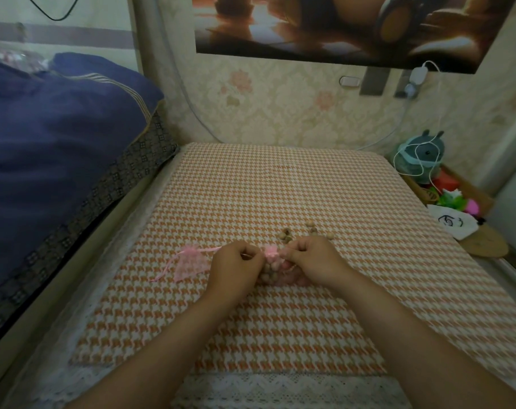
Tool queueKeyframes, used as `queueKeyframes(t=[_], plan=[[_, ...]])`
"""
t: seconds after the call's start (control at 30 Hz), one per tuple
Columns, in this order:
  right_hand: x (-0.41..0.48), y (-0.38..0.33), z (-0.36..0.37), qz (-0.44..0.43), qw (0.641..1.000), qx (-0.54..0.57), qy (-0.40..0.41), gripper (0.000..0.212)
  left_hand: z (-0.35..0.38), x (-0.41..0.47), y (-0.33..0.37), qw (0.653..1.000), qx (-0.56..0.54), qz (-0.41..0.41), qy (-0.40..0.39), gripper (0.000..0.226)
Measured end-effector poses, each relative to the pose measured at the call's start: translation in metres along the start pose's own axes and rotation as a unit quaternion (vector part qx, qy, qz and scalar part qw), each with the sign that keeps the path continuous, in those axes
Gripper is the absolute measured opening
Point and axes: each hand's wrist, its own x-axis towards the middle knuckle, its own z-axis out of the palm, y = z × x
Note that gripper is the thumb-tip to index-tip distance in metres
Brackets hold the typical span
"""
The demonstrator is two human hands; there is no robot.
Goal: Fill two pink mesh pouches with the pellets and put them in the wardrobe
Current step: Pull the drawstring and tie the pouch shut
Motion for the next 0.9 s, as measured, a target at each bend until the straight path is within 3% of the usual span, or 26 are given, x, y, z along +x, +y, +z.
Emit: queueKeyframes(t=[0.33,0.57,0.73,0.9], plan=[[-0.002,-0.002,0.002,0.012,1.0,-0.02,-0.015,0.022,0.001,0.0,-0.002,0.998,-0.016,-0.056,0.002,0.016],[-0.004,-0.009,-0.001,-0.055,0.997,-0.041,0.026,0.02,-0.014,-0.007,0.015,0.985,0.094,0.139,-0.032,0.018],[-0.004,-0.007,-0.002,-0.065,0.996,-0.057,0.031,0.018,-0.013,0.005,0.005,0.97,0.141,0.178,-0.088,0.023],[-0.003,-0.003,-0.003,-0.067,0.993,-0.086,0.041,0.014,-0.015,0.006,-0.002,0.973,0.129,0.172,-0.084,0.02]])
